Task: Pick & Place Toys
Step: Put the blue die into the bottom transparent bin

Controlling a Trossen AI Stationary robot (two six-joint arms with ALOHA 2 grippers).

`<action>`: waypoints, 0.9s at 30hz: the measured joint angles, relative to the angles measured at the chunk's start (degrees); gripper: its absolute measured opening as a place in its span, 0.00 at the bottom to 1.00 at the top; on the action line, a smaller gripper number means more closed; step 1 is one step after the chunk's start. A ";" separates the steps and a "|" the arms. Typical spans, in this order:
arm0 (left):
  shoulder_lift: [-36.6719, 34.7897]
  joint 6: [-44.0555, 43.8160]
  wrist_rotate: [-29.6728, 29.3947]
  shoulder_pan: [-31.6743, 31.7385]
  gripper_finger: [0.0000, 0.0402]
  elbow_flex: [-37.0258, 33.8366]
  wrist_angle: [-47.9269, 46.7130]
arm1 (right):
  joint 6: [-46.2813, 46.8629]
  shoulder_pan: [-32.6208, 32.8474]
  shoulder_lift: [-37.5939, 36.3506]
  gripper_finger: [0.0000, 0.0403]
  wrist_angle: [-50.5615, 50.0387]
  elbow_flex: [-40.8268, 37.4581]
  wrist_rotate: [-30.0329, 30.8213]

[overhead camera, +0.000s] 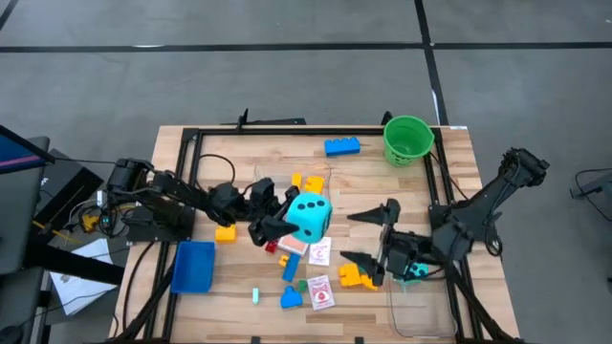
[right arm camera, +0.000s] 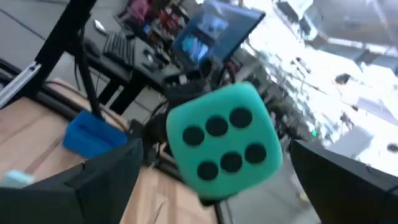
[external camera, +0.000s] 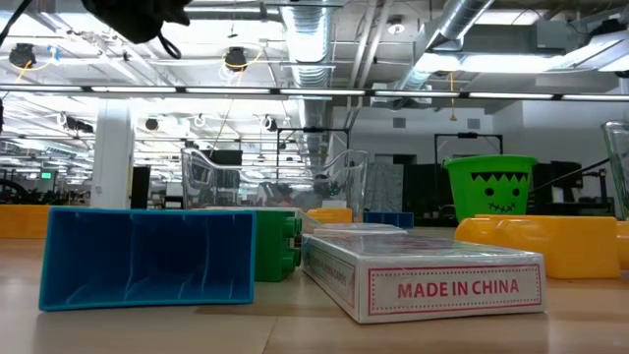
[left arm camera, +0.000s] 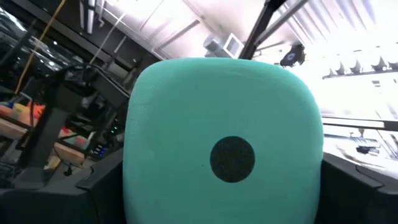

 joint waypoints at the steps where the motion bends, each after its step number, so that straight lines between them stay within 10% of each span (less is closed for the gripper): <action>1: 0.00 0.01 -0.30 -0.13 0.88 0.02 0.00 | -1.11 -0.65 0.00 0.99 0.76 0.00 -2.06; 14: 0.00 0.01 -1.71 -0.17 0.89 0.00 -0.54 | -8.13 -8.90 0.00 0.99 3.00 0.02 -17.56; 27: -0.02 0.05 -3.40 0.27 0.89 -0.07 -1.77 | -11.17 -11.80 3.98 0.99 4.59 0.30 -19.65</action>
